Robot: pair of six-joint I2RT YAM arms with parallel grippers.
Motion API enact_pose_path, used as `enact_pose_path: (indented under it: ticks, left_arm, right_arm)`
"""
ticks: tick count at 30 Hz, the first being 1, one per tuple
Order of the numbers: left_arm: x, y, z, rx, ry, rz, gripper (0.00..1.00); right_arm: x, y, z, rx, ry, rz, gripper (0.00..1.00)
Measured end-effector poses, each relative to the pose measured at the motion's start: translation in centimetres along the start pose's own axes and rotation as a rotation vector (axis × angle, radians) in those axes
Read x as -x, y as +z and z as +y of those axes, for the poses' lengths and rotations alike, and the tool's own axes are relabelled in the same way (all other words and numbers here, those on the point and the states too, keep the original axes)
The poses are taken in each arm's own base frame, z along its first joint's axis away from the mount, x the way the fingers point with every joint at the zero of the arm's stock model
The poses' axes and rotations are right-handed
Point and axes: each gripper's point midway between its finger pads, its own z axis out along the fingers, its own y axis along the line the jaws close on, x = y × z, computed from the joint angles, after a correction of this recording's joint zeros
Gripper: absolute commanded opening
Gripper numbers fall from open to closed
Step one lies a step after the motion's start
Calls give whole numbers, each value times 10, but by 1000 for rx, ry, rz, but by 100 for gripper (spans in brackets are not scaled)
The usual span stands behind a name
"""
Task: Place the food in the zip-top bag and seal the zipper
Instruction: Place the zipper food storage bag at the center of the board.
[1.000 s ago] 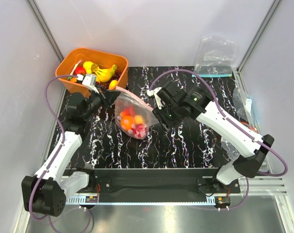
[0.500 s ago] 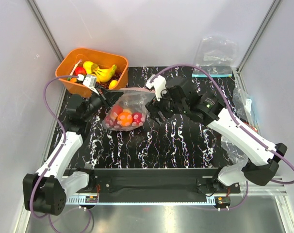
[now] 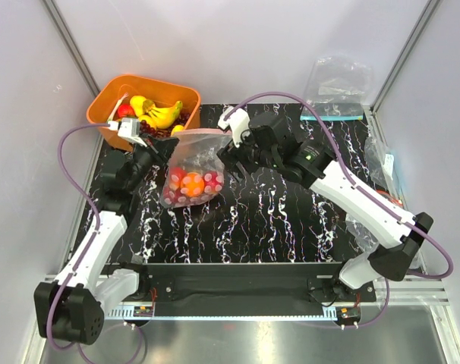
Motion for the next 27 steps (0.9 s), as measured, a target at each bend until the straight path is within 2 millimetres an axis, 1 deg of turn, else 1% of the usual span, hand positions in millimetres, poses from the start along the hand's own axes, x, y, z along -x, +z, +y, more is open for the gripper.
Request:
enact_pose_path:
  ticks: [2, 5, 7, 9, 10, 11, 12, 13, 15, 16, 17, 19, 23, 27]
  left_arm:
    - [2, 4, 12, 46, -1, -9, 7]
    - [8, 8, 36, 125, -20, -30, 9]
    - [10, 6, 52, 178, -39, -41, 10]
    - [15, 1, 70, 244, -49, -59, 16]
    - [17, -2, 76, 273, -53, -71, 41]
    - [19, -5, 80, 299, -54, -82, 60]
    - [22, -8, 83, 325, -59, -99, 72]
    - [24, -12, 85, 346, -61, -109, 82]
    - [30, -23, 86, 390, -67, -143, 91]
    - [34, -28, 84, 403, -67, -156, 93]
    - [38, -34, 81, 412, -64, -172, 98]
    - [49, -45, 74, 421, -57, -205, 99]
    - [60, -63, 60, 432, -59, -225, 99]
    - [71, -70, 41, 400, -83, -211, 99]
  right_arm:
    - [2, -1, -2, -4, 7, -10, 84]
    - [2, -3, -4, -11, 20, -14, 84]
    - [1, -6, -7, -17, 33, -17, 84]
    - [-1, -12, -10, -26, 50, -22, 84]
    - [-2, -15, -12, -30, 61, -27, 85]
    - [-3, -18, -14, -38, 74, -35, 85]
    - [-4, -21, -16, -50, 89, -43, 91]
    - [-6, -24, -20, -68, 110, -48, 93]
    - [-11, -30, -28, -112, 150, -58, 95]
    - [-14, -32, -32, -132, 173, -63, 97]
    - [-16, -35, -34, -145, 195, -70, 99]
    - [-23, -39, -36, -163, 231, -69, 100]
    - [-32, -48, -33, -168, 299, -87, 100]
    - [-42, -59, -28, -161, 356, -119, 100]
